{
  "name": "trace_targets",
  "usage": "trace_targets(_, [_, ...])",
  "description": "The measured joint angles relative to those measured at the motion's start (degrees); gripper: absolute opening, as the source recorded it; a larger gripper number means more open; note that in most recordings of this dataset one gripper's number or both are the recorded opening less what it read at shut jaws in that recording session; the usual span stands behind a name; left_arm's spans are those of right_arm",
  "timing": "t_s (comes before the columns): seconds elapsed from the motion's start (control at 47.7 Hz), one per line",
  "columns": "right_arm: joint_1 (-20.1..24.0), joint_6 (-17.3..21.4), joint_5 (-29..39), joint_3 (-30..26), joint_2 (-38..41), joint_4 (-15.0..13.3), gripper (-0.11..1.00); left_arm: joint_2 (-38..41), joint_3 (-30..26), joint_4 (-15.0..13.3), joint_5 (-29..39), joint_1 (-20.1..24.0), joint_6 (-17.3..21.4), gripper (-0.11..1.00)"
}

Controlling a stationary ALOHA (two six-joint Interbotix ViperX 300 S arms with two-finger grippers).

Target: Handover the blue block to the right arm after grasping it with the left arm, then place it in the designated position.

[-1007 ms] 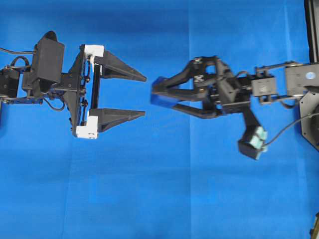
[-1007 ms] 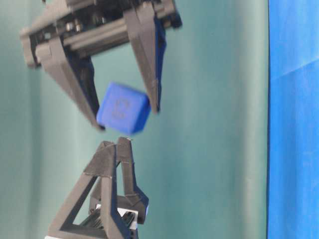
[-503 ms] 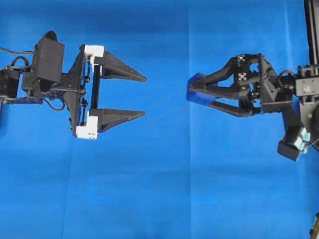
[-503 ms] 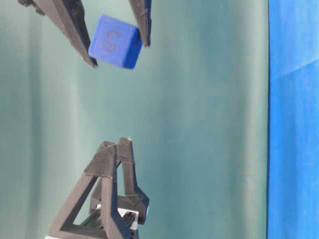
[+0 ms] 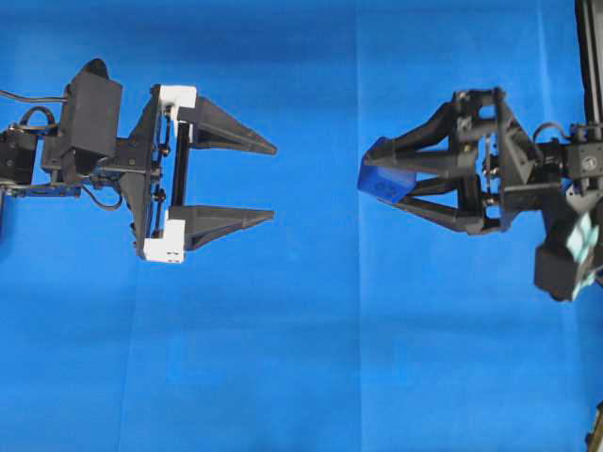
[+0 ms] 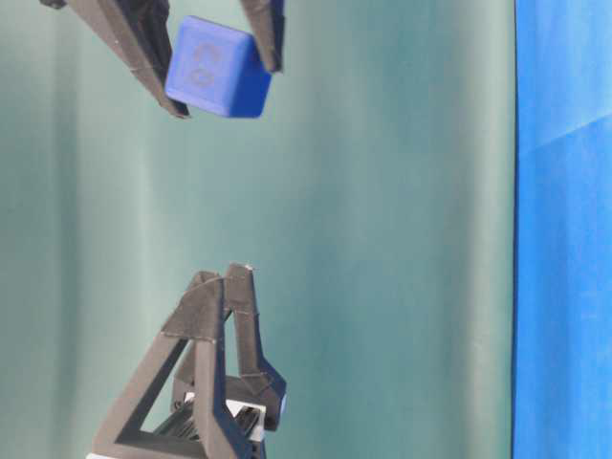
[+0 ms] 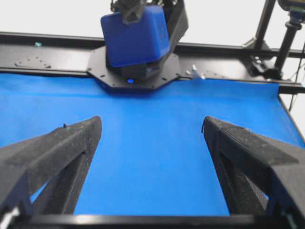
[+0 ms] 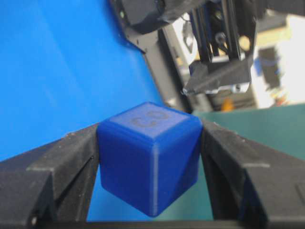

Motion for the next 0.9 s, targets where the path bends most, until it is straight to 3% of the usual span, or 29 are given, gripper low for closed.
trace_targets(0.084, [0.0,5.8,0.26,0.0,-0.79,3.52,0.47,-0.09,-0.09,0.0,0.0,0.0,0.0,0.91])
trace_targets(0.21, [-0.09,14.5,1.85,0.0,-2.02,6.24,0.47,0.0,0.0,0.0,0.0,0.0,0.0,0.91])
trace_targets(0.524, [0.0,36.74,6.15,0.0,-3.87,7.38,0.47,0.0,0.0,0.09,0.44,0.0,0.0,0.91])
trace_targets(0.65, [0.0,41.31,7.82,0.0,-4.13,7.38,0.47,-0.09,-0.09,0.0,0.53,0.0,0.0,0.91])
trace_targets(0.902, [0.0,42.28,8.79,0.0,-4.22,7.38,0.47,-0.09,0.0,0.0,0.62,0.0,0.0,0.91])
